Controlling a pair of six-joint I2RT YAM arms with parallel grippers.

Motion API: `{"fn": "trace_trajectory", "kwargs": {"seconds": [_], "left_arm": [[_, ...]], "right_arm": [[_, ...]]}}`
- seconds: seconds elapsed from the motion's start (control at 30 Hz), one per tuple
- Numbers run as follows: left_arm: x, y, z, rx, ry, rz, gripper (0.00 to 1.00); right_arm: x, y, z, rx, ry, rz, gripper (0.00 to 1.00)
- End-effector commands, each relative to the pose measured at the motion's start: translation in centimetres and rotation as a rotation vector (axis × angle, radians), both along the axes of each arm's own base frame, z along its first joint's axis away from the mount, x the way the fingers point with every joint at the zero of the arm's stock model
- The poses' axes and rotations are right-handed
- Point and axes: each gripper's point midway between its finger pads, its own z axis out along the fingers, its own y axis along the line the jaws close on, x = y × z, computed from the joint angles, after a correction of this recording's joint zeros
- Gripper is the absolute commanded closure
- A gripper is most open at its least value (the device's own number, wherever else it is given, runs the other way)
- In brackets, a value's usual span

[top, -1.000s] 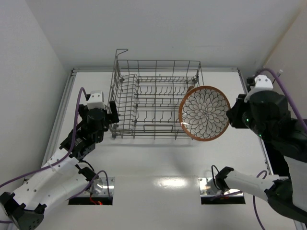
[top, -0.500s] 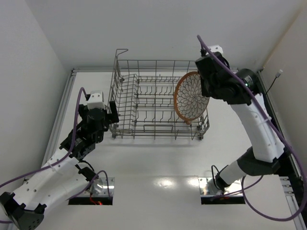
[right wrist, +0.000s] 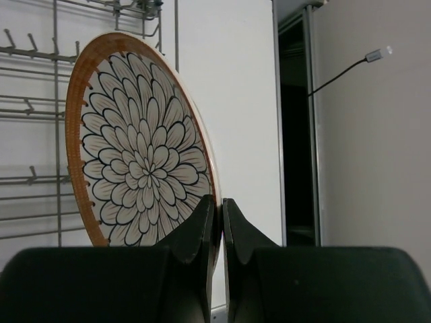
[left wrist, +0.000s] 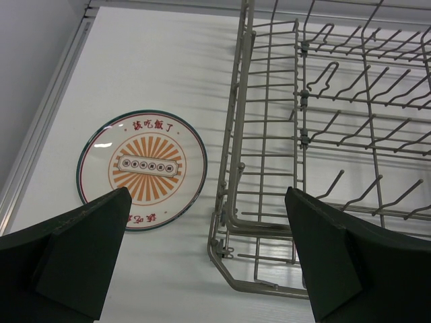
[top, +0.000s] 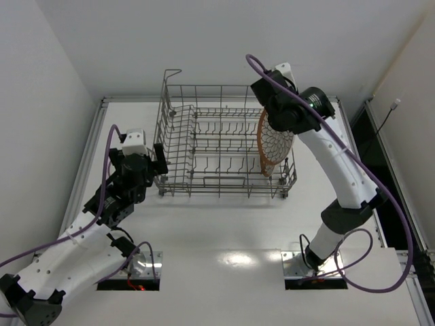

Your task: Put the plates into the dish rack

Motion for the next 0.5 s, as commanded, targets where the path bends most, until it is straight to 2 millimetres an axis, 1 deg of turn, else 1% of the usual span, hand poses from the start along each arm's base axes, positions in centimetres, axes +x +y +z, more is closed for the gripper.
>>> {"fn": "trace_trajectory", "kwargs": {"seconds": [0.0, 0.03, 0.1, 0.13, 0.17, 0.2, 0.27, 0.3, 0.33, 0.4, 0.47], "left_arm": [[-0.2, 0.1, 2.6, -0.056, -0.069, 0.009, 0.0], [-0.2, 0.1, 2.6, -0.056, -0.069, 0.009, 0.0], [-0.2, 0.1, 2.6, -0.056, -0.069, 0.009, 0.0], [-0.2, 0.1, 2.6, -0.056, -0.069, 0.009, 0.0], [-0.2, 0.1, 2.6, -0.056, -0.069, 0.009, 0.0], [-0.2, 0.1, 2.6, -0.056, -0.069, 0.009, 0.0], [-0.4, 0.2, 2.8, -0.062, -0.076, 0.009, 0.0], [-0.4, 0.2, 2.8, -0.062, -0.076, 0.009, 0.0], [-0.4, 0.2, 2.8, -0.062, -0.076, 0.009, 0.0], [-0.4, 0.2, 2.8, -0.062, -0.076, 0.009, 0.0], [-0.4, 0.2, 2.8, -0.062, -0.076, 0.009, 0.0]], "right_arm": [[0.8, -1.0, 2.4, -0.083, -0.113, -0.066, 1.0], [1.2, -0.4, 1.7, -0.097, -0.096, -0.056, 1.0], [1.6, -0.1, 0.9, -0.122, -0.079, -0.059, 1.0], [2.1, 0.4, 0.0, -0.162, -0.061, -0.061, 1.0], [2.1, 0.4, 0.0, -0.162, -0.06, -0.061, 1.0], [2.6, 0.5, -0.6, -0.186, -0.05, -0.067, 1.0], [3.0, 0.8, -0.9, -0.201, -0.046, -0.072, 1.0], [3.3, 0.9, -1.4, -0.221, -0.037, -0.076, 1.0], [3.4, 1.4, -1.7, -0.227, -0.031, -0.066, 1.0], [3.8, 1.2, -1.9, -0.271, -0.038, -0.088, 1.0], [4.2, 1.6, -2.4, -0.303, -0.04, -0.093, 1.0]]}}
